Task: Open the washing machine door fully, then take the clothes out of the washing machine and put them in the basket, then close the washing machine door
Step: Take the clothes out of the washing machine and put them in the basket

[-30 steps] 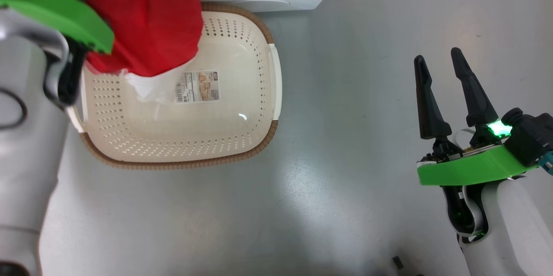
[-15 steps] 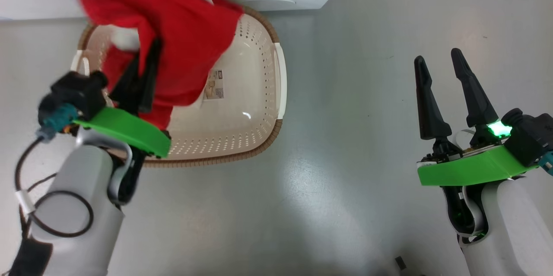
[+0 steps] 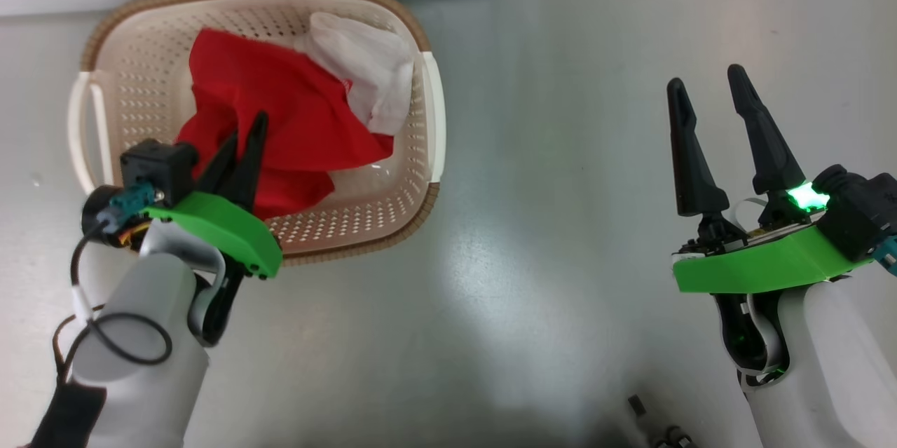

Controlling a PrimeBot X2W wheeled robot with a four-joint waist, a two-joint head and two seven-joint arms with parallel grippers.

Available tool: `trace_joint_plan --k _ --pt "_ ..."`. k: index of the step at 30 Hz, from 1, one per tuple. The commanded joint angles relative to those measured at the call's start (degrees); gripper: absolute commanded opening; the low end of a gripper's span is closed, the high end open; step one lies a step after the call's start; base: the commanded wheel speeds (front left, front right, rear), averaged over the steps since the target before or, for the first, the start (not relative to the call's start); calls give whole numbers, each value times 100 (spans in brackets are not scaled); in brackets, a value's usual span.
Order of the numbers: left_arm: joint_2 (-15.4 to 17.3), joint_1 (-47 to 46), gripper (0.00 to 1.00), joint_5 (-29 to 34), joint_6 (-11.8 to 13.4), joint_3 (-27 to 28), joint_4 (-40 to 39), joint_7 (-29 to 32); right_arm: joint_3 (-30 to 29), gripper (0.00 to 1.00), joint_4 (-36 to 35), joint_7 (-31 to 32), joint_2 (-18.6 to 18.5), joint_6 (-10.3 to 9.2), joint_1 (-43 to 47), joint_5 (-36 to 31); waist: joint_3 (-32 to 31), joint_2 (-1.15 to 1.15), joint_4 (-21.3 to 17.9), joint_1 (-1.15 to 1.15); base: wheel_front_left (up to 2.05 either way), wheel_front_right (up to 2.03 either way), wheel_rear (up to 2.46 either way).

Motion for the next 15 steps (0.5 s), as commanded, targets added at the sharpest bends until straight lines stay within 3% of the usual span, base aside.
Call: trace_joint_plan --k 1,15 --pt "171 -107 0 -83 -30 49 160 -29 168 100 -151 -37 14 42 25 65 124 0 -86 0 0 0 0" --pt "190 -793 0 -321 -31 -132 1441 -29 229 100 -209 -37 14 42 -162 223 542 0 -289 0 0 0 0"
